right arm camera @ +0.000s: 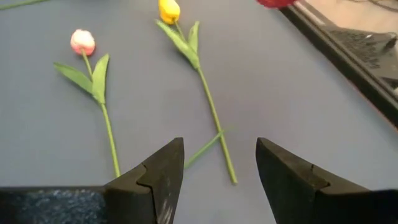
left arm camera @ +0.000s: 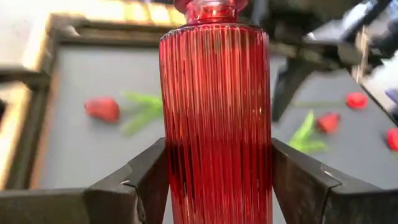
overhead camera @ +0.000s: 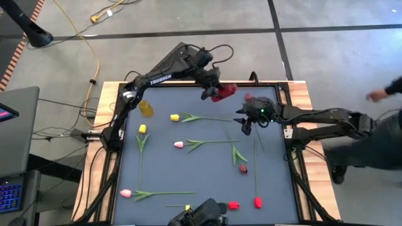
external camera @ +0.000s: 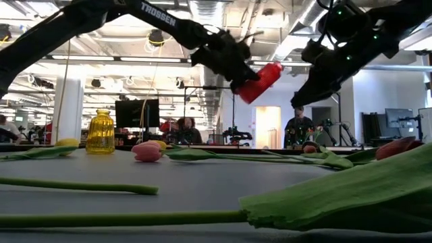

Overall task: Sort flowers into vase by color
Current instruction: Adjust the red flower vase

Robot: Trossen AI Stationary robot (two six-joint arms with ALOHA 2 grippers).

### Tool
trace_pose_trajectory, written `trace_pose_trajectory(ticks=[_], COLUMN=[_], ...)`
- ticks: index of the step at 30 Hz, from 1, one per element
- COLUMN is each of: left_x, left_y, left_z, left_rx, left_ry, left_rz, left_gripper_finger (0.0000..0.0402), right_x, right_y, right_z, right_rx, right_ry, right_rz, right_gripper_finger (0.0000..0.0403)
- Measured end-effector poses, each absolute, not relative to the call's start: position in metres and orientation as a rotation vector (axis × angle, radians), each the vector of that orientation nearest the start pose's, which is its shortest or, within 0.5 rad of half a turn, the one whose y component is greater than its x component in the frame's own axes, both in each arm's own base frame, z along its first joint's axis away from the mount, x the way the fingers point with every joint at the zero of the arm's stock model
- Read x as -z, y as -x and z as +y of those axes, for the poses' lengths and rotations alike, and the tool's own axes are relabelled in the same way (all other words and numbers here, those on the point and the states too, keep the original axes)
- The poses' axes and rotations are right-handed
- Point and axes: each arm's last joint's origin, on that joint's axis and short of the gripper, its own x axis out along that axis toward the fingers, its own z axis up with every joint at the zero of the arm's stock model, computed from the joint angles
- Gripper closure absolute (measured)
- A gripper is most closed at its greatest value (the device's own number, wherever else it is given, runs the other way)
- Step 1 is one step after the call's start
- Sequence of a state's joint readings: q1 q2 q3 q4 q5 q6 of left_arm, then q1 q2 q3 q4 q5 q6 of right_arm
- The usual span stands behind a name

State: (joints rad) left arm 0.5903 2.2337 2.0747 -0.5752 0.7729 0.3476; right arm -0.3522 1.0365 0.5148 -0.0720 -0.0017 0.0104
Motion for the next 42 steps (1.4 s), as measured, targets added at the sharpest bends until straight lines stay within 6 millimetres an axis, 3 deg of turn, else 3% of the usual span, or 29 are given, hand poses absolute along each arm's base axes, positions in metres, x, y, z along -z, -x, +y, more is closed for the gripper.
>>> trace_pose_trajectory(ticks=[8, 16, 24, 29, 34, 42], left_x=[-0.291, -0.307, -0.327, -0.335, -0.316, -0.239], left_y=[-0.443, -0.462, -0.453, -0.431, -0.392, -0.341], left_z=[0.256, 0.224, 0.201, 0.175, 0.148, 0.114], left_rx=[-0.001, -0.309, -0.328, -0.409, -0.481, -0.661], left_ry=[0.110, 0.012, 0.034, -0.008, 0.012, 0.014], left_rz=[0.448, 0.425, 0.478, 0.455, 0.256, -0.142], left_gripper_finger=[0.0184, 0.0184, 0.0184, 0.0184, 0.0184, 0.0184], right_x=[-0.208, -0.208, -0.209, -0.209, -0.211, -0.215], right_y=[-0.195, -0.195, -0.195, -0.195, -0.197, -0.199], right_z=[-0.073, -0.074, -0.074, -0.074, -0.074, -0.075], right_rx=[0.289, 0.275, 0.248, 0.244, 0.227, 0.225], right_ry=[-0.084, -0.025, -0.020, -0.021, -0.021, -0.010], right_rz=[0.579, 0.584, 0.567, 0.565, 0.542, 0.501], right_gripper_finger=[0.0178, 0.0178, 0.0178, 0.0178, 0.0178, 0.0178])
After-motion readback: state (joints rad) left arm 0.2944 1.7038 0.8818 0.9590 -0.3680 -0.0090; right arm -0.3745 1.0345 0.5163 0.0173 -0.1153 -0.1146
